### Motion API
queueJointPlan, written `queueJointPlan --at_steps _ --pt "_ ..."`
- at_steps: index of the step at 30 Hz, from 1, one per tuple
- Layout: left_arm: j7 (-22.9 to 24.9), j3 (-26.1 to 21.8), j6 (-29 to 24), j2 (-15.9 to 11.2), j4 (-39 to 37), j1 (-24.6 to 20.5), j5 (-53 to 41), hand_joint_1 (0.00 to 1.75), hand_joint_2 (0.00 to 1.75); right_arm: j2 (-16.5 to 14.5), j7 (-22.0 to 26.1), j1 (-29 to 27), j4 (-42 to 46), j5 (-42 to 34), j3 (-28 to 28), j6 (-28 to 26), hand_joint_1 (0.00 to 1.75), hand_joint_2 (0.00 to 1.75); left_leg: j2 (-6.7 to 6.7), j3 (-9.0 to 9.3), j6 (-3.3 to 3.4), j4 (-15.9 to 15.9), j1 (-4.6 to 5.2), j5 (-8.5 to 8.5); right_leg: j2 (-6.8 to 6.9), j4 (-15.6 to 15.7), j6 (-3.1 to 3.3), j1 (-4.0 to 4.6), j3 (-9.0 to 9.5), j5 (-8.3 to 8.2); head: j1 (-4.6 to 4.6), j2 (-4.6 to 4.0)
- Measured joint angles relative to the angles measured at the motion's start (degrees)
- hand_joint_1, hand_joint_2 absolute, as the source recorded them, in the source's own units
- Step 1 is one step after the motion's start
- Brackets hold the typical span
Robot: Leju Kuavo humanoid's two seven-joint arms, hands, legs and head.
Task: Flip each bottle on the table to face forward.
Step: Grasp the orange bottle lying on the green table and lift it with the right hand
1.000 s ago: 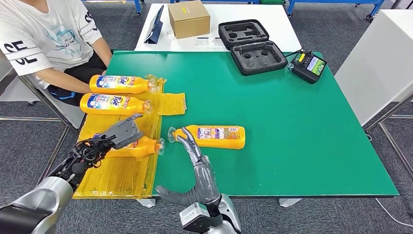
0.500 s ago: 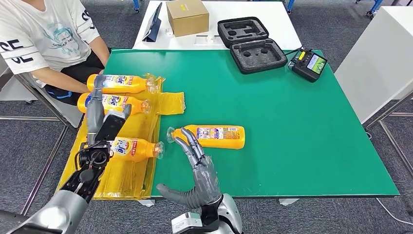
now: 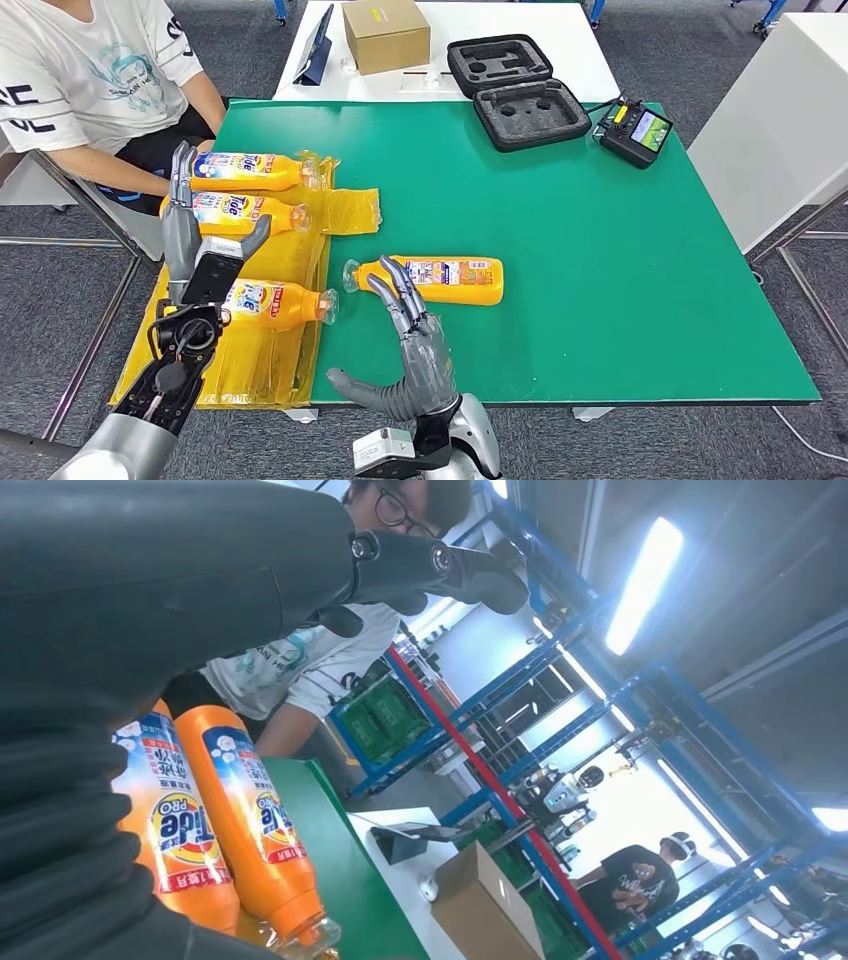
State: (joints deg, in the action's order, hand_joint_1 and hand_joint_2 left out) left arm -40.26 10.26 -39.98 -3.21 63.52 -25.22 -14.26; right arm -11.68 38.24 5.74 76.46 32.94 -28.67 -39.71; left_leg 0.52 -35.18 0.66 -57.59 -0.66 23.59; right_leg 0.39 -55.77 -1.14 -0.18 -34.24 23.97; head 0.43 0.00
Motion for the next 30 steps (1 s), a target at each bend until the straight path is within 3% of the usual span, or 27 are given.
queueJointPlan --at_steps 8,11,14,17,19,23,30 --pt "0.0 -1.7 -0.1 0.0 5.4 3.0 -1.7 0.0 1.75 0.0 -1.2 0.6 -0.7 4.4 2.6 0.0 0.0 1.75 0.0 -0.04 0.0 0.0 0.0 0.01 0.0 0.0 0.0 0.0 -0.03 0.0 0.01 0.0" --pt "0.0 -2.8 -0.1 0.0 8.4 5.1 0.2 0.0 1.75 0.2 -4.3 1.6 -1.7 8.3 4.1 0.1 0.0 1.75 0.01 -0.05 0.0 0.0 0.0 0.01 -0.01 0.0 0.0 0.0 -0.03 0.0 0.0 0.0" --pt "0.0 -3.4 1.2 -0.1 10.9 7.6 5.7 0.0 1.75 1.3 -17.1 4.4 -4.4 20.0 5.2 3.1 0.0 1.75 0.01 -0.04 0.0 0.0 0.0 0.0 -0.01 0.0 0.0 0.0 -0.02 0.0 0.01 0.0" --pt "0.0 -4.2 4.1 -0.1 13.4 10.9 10.9 0.0 1.75 4.1 -33.0 8.9 -9.0 32.8 6.4 11.4 0.0 1.75 0.0 -0.08 0.06 0.0 0.02 -0.04 0.02 0.0 -0.02 -0.01 -0.01 -0.02 0.0 0.0" --pt "0.0 -5.4 5.9 -0.1 15.4 13.9 12.5 0.0 1.75 6.0 -37.5 12.7 -13.5 36.8 7.3 15.2 0.0 1.75 0.04 -0.1 0.09 0.0 0.06 -0.06 0.0 0.0 -0.04 -0.03 -0.03 -0.05 0.0 0.0" --pt "0.0 -7.3 7.2 0.0 18.4 18.6 13.5 0.0 1.75 8.1 -38.4 19.2 -20.8 38.5 8.3 16.6 0.0 1.75 0.09 -0.11 0.11 0.0 0.09 -0.08 0.0 0.0 -0.06 -0.06 -0.07 -0.07 0.0 0.0" --pt "0.0 -9.9 8.2 0.8 21.0 22.6 14.1 0.0 1.75 8.8 -39.4 25.6 -29.3 39.9 8.3 17.1 0.0 1.75 0.03 -0.16 0.1 0.0 0.03 -0.07 0.02 0.0 -0.04 -0.03 -0.13 -0.05 0.02 0.0"
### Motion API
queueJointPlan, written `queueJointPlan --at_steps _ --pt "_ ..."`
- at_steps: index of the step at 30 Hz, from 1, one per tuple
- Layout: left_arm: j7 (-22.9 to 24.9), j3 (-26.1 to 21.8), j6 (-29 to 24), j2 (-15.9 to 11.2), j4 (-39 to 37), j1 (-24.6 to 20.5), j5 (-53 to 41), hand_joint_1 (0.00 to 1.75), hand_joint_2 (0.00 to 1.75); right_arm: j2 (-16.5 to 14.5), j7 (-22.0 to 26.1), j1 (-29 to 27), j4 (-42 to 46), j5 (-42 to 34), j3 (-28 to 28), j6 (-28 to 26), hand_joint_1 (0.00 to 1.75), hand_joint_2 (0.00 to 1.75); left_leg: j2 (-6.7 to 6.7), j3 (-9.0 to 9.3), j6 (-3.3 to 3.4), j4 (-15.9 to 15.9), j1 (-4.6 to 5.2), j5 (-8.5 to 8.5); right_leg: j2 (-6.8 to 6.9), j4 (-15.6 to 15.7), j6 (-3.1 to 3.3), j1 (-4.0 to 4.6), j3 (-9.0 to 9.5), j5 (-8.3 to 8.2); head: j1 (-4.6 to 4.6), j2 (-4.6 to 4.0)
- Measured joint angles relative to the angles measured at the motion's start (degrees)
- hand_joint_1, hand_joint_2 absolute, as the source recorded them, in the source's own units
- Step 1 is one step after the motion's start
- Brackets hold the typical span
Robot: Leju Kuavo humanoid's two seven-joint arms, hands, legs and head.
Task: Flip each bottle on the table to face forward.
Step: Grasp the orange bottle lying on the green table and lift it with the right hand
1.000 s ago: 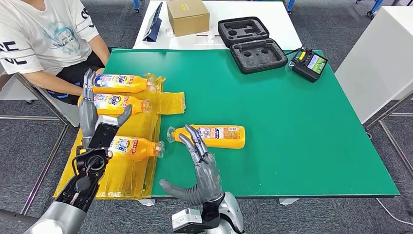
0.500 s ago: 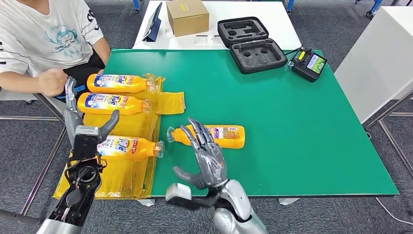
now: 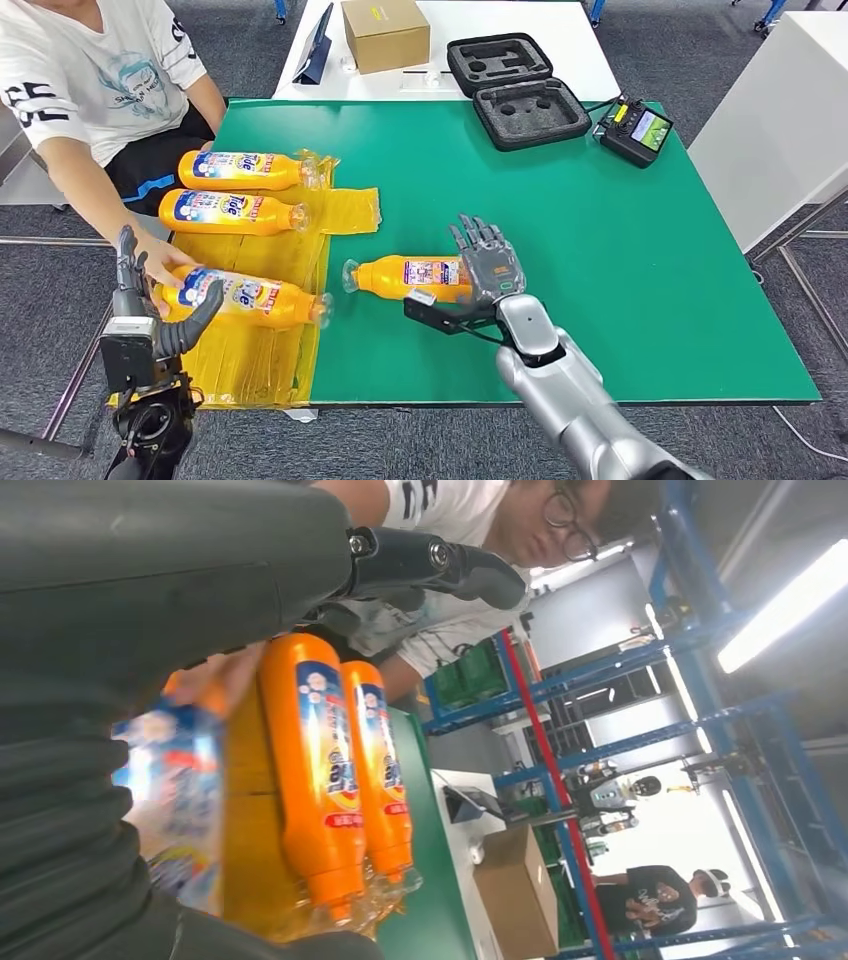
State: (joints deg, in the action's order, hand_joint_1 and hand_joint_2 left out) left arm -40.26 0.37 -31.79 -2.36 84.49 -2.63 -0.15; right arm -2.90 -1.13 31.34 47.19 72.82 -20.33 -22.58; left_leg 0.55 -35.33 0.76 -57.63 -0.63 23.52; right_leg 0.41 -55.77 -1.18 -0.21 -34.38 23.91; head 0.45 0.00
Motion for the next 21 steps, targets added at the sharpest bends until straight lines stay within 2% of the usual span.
queueJointPlan --at_steps 6,14,21 --pt "0.0 -1.5 0.6 1.3 0.3 1.8 -0.3 0.0 1.75 -0.4 0.0 5.6 -7.6 -0.5 0.0 1.6 0.0 1.75 -0.01 0.0 0.0 0.0 0.0 -0.01 0.02 0.0 0.0 0.0 0.02 0.0 -0.02 0.0" --pt "0.0 -2.9 0.4 2.6 1.1 3.2 -0.9 0.0 1.75 -2.1 -0.2 9.5 -14.6 -1.1 -0.3 2.9 0.0 1.75 -0.02 0.0 0.0 0.0 0.0 -0.01 0.02 0.0 0.0 -0.01 0.01 0.0 -0.01 0.0" --pt "0.0 -3.5 1.0 3.5 1.2 3.4 -1.8 0.0 1.75 -3.1 2.3 11.4 -19.3 -7.2 1.0 8.4 0.0 1.75 -0.02 0.0 0.0 0.0 0.0 -0.01 0.02 0.0 0.0 0.0 0.0 0.0 -0.01 0.0"
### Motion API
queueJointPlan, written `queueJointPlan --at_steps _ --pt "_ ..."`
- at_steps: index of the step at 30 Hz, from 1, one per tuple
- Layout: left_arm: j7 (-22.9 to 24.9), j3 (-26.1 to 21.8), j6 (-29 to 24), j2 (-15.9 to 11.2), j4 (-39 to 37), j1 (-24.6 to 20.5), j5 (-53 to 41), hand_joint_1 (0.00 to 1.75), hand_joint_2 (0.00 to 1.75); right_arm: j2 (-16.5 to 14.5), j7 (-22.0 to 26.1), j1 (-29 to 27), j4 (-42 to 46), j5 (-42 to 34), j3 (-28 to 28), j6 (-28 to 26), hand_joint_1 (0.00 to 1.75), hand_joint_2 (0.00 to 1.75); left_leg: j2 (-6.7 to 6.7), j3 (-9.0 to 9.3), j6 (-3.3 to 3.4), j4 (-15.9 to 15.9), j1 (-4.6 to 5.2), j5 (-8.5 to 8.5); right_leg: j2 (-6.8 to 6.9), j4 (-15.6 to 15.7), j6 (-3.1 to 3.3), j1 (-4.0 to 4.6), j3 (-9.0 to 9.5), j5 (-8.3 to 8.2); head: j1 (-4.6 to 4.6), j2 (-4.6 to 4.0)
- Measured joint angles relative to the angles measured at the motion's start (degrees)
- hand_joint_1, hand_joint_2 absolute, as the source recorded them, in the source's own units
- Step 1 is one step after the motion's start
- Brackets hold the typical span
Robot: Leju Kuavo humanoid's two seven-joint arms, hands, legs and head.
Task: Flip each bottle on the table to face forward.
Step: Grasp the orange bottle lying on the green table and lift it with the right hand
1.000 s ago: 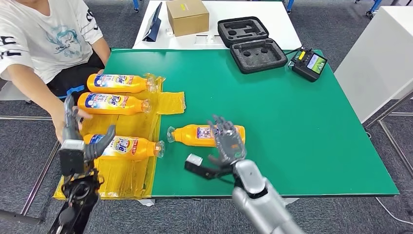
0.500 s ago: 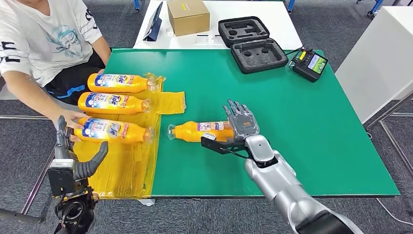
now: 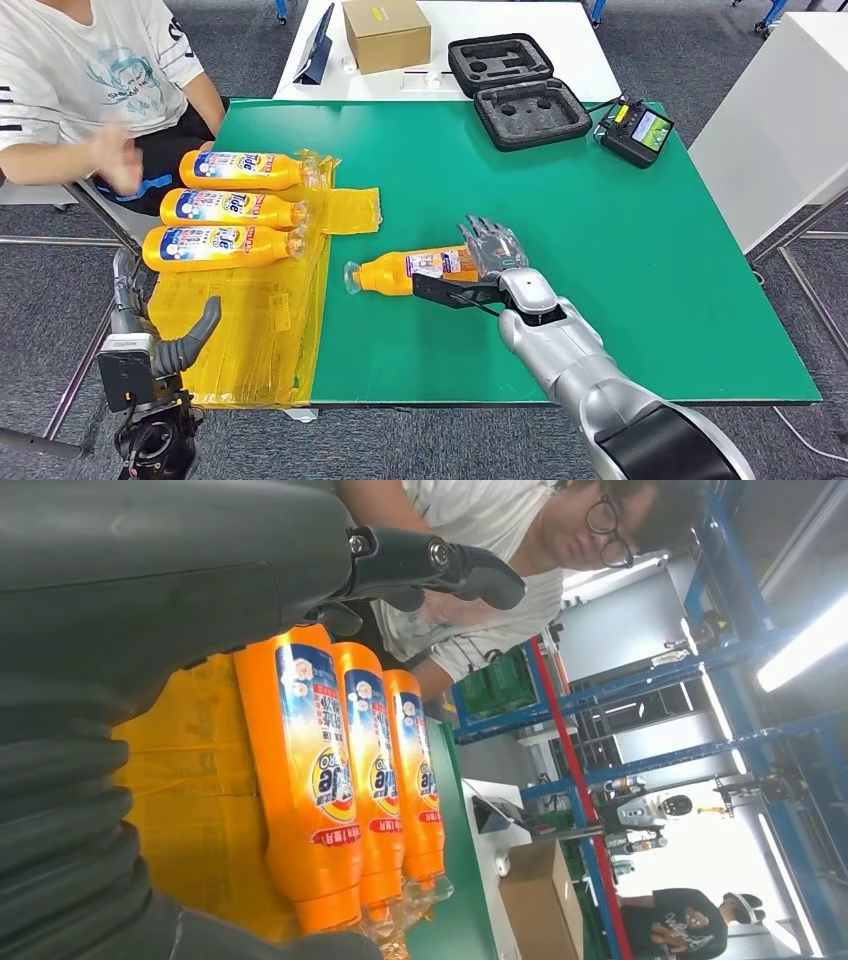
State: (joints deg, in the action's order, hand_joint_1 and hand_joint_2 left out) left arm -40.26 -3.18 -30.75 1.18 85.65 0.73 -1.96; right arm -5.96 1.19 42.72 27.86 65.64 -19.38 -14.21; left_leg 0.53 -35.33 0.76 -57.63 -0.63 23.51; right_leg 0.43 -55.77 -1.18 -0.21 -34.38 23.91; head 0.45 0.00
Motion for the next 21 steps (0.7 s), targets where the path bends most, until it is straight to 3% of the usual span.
queueJointPlan --at_steps 6,21 --pt "0.0 -0.1 1.6 0.4 -0.8 -0.6 -0.2 0.0 1.75 0.1 2.3 0.3 -3.1 -4.7 3.1 2.9 0.0 1.75 -0.01 0.0 0.0 0.0 0.01 0.0 -0.01 0.0 -0.01 -0.01 0.01 -0.01 0.0 0.0" --pt "0.0 -0.2 1.6 0.7 -2.6 -2.1 0.1 0.0 1.75 0.1 3.1 0.8 -5.3 -4.1 4.5 3.3 0.0 1.75 -0.01 0.0 0.0 0.0 0.0 0.0 -0.01 0.0 -0.01 0.0 0.0 -0.01 -0.01 0.0"
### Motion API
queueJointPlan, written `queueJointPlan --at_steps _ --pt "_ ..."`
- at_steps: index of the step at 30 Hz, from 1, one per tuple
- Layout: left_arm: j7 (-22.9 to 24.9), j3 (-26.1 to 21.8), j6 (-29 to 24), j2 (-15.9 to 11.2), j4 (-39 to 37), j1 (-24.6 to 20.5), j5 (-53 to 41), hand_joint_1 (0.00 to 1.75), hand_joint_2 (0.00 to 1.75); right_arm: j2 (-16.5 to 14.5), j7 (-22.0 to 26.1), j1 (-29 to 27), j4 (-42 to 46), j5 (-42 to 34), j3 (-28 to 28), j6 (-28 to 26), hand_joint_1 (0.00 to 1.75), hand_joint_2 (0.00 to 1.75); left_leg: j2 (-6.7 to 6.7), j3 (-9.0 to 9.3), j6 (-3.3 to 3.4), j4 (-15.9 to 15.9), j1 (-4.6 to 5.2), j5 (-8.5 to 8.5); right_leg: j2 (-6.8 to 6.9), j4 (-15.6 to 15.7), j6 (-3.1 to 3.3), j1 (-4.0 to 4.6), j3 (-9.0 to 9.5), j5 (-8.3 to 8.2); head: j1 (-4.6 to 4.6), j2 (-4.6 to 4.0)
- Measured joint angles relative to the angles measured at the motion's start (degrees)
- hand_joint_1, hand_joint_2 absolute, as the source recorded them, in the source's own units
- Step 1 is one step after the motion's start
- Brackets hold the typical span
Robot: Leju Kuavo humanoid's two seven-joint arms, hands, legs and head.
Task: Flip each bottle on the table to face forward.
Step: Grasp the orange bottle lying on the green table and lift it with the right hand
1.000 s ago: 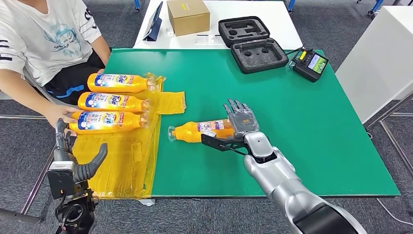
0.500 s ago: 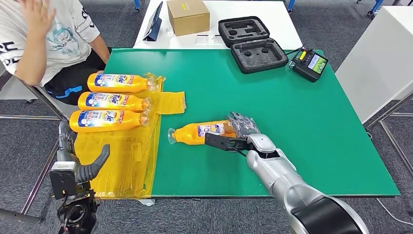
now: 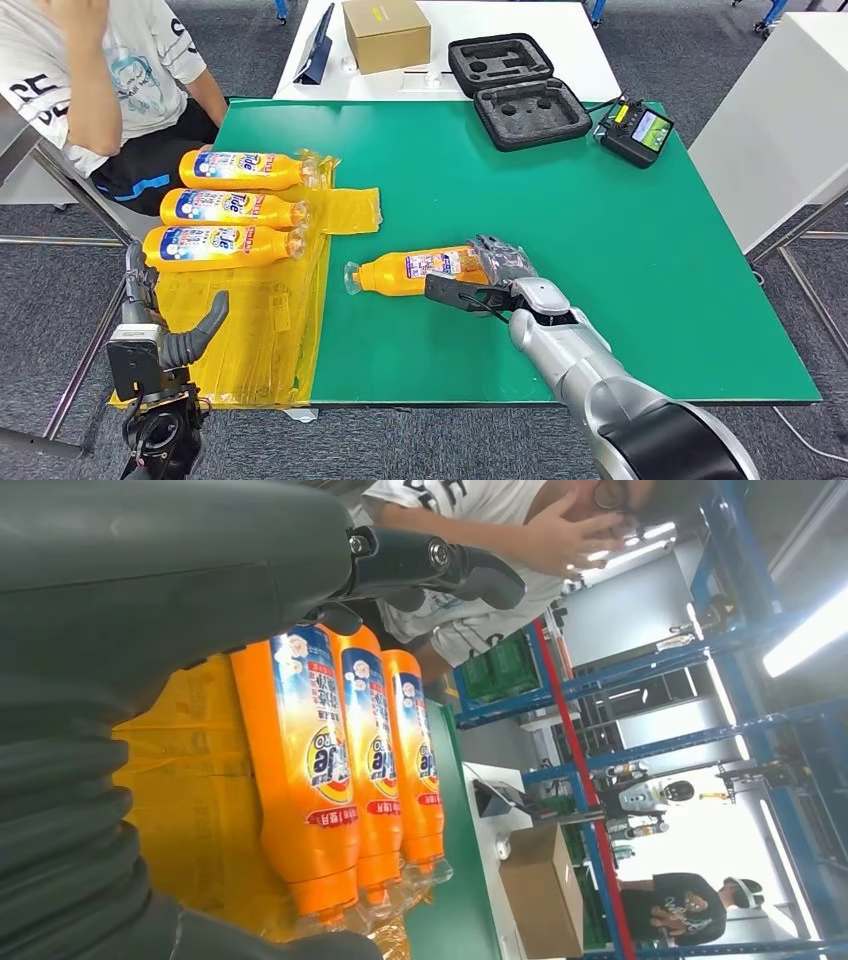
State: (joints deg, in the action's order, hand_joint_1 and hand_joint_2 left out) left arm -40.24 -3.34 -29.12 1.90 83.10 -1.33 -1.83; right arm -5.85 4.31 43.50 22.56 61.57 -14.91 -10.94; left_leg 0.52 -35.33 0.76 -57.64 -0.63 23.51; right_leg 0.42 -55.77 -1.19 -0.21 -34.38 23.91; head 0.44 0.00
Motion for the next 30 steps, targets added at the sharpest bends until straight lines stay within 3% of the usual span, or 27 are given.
queueJointPlan --at_steps 24,25,29,30 --pt "0.0 -0.2 1.2 0.0 -1.0 0.0 1.0 0.0 1.75 -0.2 5.0 0.5 -1.5 -1.1 0.0 0.0 0.04 1.75 0.0 0.0 0.0 0.0 0.0 0.0 0.0 0.0 0.0 -0.01 0.0 0.0 0.01 0.0" --pt "0.0 -0.2 1.3 0.0 -1.2 -0.1 1.0 0.0 1.75 -0.2 5.5 0.6 -1.6 -1.4 0.0 0.7 0.13 1.75 0.0 0.0 0.0 0.0 0.0 0.0 0.0 0.0 0.0 -0.01 0.0 0.0 0.01 0.0" --pt "0.0 -0.2 1.9 0.0 -1.9 -0.8 1.4 0.0 1.75 -0.5 7.1 1.1 -2.0 -2.6 0.1 3.8 1.47 1.75 0.01 0.01 0.0 0.0 0.0 0.0 -0.01 0.0 0.0 0.0 0.0 0.0 0.01 0.0" --pt "0.0 -0.2 2.0 0.0 -2.1 -0.9 1.6 0.0 1.75 -0.6 7.3 1.3 -2.1 -2.8 0.1 4.3 1.53 1.75 0.01 0.01 0.0 0.0 0.0 0.0 -0.01 0.0 0.0 0.0 0.0 0.0 0.01 0.0"
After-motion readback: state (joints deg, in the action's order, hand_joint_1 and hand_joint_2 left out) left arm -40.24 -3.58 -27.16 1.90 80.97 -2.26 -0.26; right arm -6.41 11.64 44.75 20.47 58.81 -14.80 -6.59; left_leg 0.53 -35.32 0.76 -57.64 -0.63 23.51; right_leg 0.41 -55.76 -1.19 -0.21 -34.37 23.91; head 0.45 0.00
